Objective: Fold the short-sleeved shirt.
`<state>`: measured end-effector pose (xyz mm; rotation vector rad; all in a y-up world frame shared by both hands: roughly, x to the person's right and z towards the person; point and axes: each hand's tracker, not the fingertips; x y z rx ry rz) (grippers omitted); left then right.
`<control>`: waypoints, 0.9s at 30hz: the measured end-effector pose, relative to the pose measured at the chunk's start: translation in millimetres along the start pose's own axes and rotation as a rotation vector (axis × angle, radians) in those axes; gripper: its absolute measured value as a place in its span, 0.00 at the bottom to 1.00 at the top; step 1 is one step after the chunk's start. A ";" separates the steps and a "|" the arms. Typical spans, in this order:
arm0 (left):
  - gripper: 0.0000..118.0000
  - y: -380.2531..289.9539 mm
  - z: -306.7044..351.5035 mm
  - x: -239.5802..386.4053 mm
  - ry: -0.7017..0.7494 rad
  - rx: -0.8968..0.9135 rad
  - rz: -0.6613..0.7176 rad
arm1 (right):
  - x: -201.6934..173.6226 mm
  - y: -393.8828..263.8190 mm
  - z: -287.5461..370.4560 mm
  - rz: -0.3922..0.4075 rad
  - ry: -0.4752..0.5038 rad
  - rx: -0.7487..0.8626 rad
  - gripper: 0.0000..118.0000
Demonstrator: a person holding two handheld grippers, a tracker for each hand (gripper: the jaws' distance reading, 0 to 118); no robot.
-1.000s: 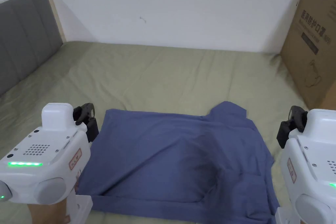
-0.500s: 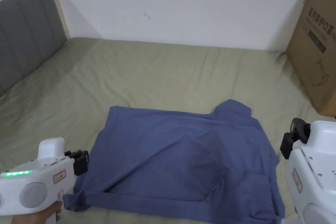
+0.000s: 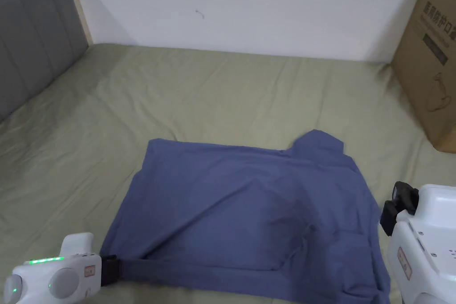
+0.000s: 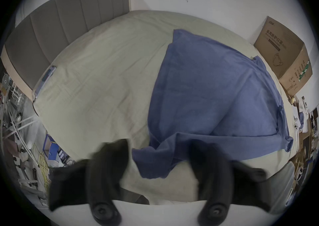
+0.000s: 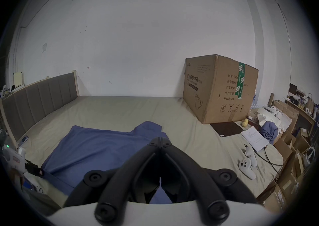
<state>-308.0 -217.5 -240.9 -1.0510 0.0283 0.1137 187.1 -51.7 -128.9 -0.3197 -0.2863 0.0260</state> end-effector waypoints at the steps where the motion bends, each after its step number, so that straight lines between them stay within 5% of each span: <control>1: 0.13 -0.1 -1.9 -0.5 -0.039 -0.023 0.008 | 1.0 -2.6 -0.2 -0.002 -0.002 -0.009 0.00; 2: 0.03 0.0 -4.9 0.9 -0.101 -0.052 0.044 | 3.4 -5.6 0.0 -0.003 -0.004 -0.018 0.00; 7: 0.03 -0.9 9.5 8.7 -0.059 -0.002 -0.005 | 18.3 -40.2 -7.5 -0.033 -0.006 -0.176 0.01; 10: 0.03 -0.7 21.5 8.3 -0.065 0.044 -0.009 | 27.0 -83.3 -23.2 -0.087 0.026 -0.372 0.47; 12: 0.03 1.5 24.3 4.7 -0.076 0.055 -0.002 | 30.5 -113.4 -33.4 -0.113 0.025 -0.483 0.70; 14: 0.03 3.1 27.2 4.6 -0.075 0.064 0.000 | 30.5 -139.1 -41.0 -0.116 0.011 -0.568 0.80; 20: 0.03 2.5 24.3 4.3 -0.070 0.057 -0.018 | 26.9 -175.5 -51.8 -0.097 0.010 -0.641 0.75; 22: 0.03 2.0 23.8 3.9 -0.071 0.054 -0.015 | 25.6 -176.9 -55.5 -0.082 0.014 -0.643 0.31; 23: 0.03 2.0 23.8 3.6 -0.071 0.055 -0.012 | 25.3 -178.0 -57.9 -0.078 0.017 -0.654 0.01; 27: 0.03 7.9 26.4 1.5 -0.083 0.064 0.013 | 29.2 -169.6 -51.8 -0.080 0.021 -0.601 0.02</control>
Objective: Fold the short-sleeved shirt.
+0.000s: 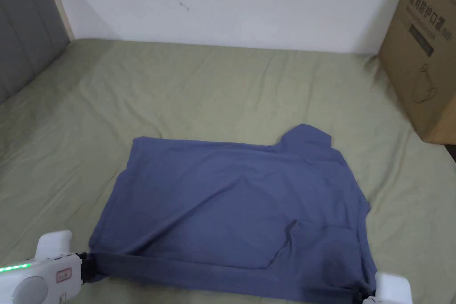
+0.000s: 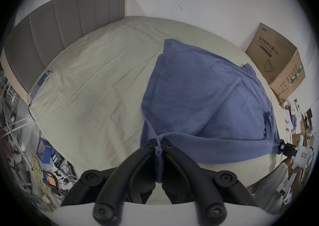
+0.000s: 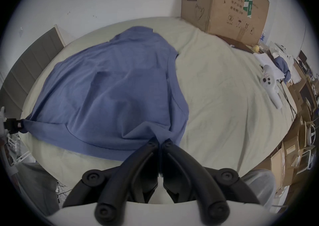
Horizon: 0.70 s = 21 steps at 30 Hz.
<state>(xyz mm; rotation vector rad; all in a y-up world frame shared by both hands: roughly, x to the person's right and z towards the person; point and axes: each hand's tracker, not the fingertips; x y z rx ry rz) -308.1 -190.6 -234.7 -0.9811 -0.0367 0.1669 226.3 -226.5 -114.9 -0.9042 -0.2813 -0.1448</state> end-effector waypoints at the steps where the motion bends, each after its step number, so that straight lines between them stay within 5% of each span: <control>1: 0.03 2.8 1.8 1.0 -0.002 0.007 0.001 | 0.6 3.9 3.6 0.002 0.004 0.015 0.02; 11: 0.03 80.4 -3.4 17.0 -0.032 0.118 0.008 | -18.1 100.1 28.4 0.048 0.011 0.218 0.02; 21: 0.03 150.1 -91.7 52.7 -0.005 0.054 -0.060 | -28.1 174.5 -79.3 0.021 -0.018 0.107 0.02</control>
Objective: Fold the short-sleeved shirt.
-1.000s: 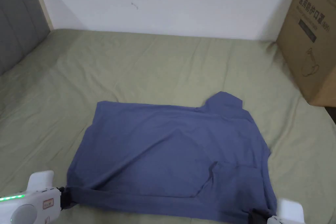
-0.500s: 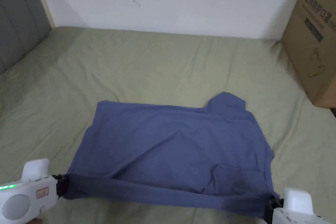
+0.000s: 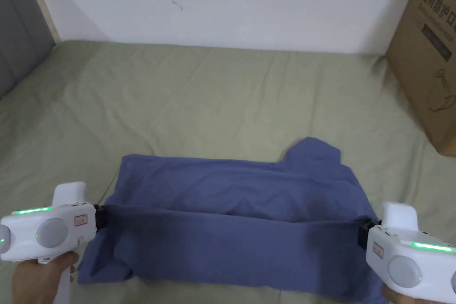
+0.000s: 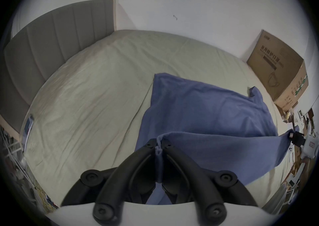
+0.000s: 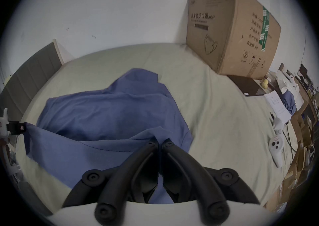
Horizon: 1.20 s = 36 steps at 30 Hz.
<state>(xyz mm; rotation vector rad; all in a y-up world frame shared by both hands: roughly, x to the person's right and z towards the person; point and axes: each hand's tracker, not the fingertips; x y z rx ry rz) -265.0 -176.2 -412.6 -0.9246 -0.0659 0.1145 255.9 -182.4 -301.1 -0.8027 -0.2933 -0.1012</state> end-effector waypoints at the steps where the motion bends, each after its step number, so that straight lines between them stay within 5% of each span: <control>1: 0.03 1.3 -11.5 2.4 0.008 -0.023 -0.009 | -0.6 1.0 -11.9 0.002 -0.004 -0.026 0.02; 11: 0.11 -5.5 -70.8 -1.8 0.049 -0.112 -0.037 | 9.5 -15.4 -73.9 -0.095 -0.007 -0.177 0.06; 13: 0.37 -2.6 -60.8 -3.6 0.033 -0.111 -0.023 | 7.8 -9.5 -61.5 -0.092 -0.004 -0.169 0.28; 15: 0.63 1.4 -44.6 -2.9 -0.001 -0.107 0.044 | 10.1 -0.8 -43.2 -0.099 0.019 -0.129 0.70; 17: 0.66 6.0 -20.6 0.6 -0.047 -0.025 0.074 | 10.8 9.8 -18.1 -0.109 0.045 -0.047 0.84; 27: 0.66 13.0 144.4 57.0 -0.089 0.480 -0.087 | -7.5 51.8 163.6 0.000 0.048 0.432 0.84; 32: 0.62 -12.4 186.1 76.9 -0.064 0.643 -0.187 | -20.5 36.8 217.6 0.043 -0.001 0.583 0.75; 33: 0.49 -20.2 192.6 80.3 -0.066 0.671 -0.190 | -22.9 32.8 222.8 0.053 -0.023 0.602 0.55; 35: 0.01 -30.9 199.1 84.2 -0.088 0.671 -0.195 | -27.0 24.4 232.4 0.077 -0.042 0.629 0.16; 36: 0.00 -36.6 201.7 83.8 -0.103 0.671 -0.186 | -28.7 18.4 234.8 0.083 -0.042 0.631 0.00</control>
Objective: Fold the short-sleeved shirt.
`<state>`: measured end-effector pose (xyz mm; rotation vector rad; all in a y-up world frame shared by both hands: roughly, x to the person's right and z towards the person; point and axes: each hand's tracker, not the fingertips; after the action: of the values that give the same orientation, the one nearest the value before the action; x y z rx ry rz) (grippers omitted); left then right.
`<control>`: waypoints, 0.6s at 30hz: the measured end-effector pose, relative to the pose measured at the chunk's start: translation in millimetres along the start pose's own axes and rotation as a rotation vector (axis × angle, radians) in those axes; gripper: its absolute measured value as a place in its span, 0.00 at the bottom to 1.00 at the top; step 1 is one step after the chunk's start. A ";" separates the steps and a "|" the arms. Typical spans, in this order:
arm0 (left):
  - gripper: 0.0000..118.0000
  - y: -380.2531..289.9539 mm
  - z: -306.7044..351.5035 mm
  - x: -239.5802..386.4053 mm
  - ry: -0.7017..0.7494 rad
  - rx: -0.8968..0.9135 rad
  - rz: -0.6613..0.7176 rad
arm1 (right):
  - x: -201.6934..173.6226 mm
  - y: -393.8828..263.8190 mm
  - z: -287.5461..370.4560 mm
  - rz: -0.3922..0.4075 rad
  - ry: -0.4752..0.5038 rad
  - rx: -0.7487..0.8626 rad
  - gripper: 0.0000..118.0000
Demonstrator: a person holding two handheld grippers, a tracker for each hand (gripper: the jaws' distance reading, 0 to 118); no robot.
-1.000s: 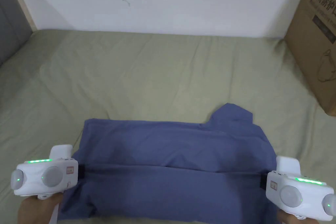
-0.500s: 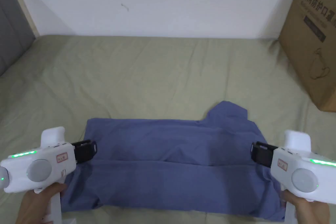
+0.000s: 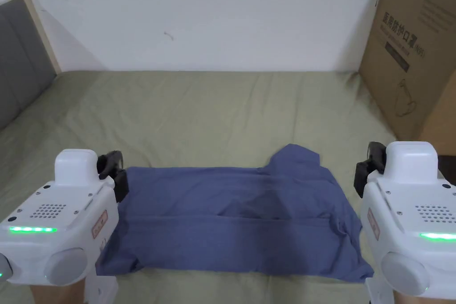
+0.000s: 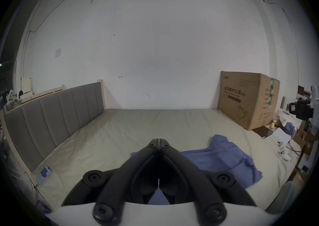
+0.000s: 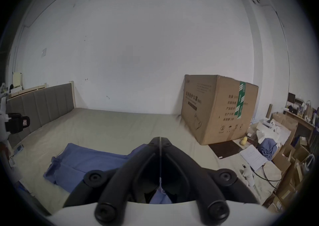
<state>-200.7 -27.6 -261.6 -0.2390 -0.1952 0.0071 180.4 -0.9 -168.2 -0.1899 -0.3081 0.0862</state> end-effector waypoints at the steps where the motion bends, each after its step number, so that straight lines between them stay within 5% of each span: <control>1: 0.00 -1.7 3.0 1.0 -0.041 -0.001 0.015 | 1.2 -1.2 3.0 -0.007 0.007 0.023 0.00; 9: 0.00 -7.7 4.6 -4.5 -0.025 -0.047 0.016 | 4.0 -4.0 6.8 -0.020 0.032 0.004 0.00; 18: 0.02 -41.8 -45.7 -61.1 0.025 -0.344 0.094 | 4.3 -12.9 -13.2 -0.016 0.032 -0.046 0.00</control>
<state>-252.5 -80.8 -307.0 -0.5912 -0.1593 0.0638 189.3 -15.4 -176.7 -0.2340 -0.2796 0.0599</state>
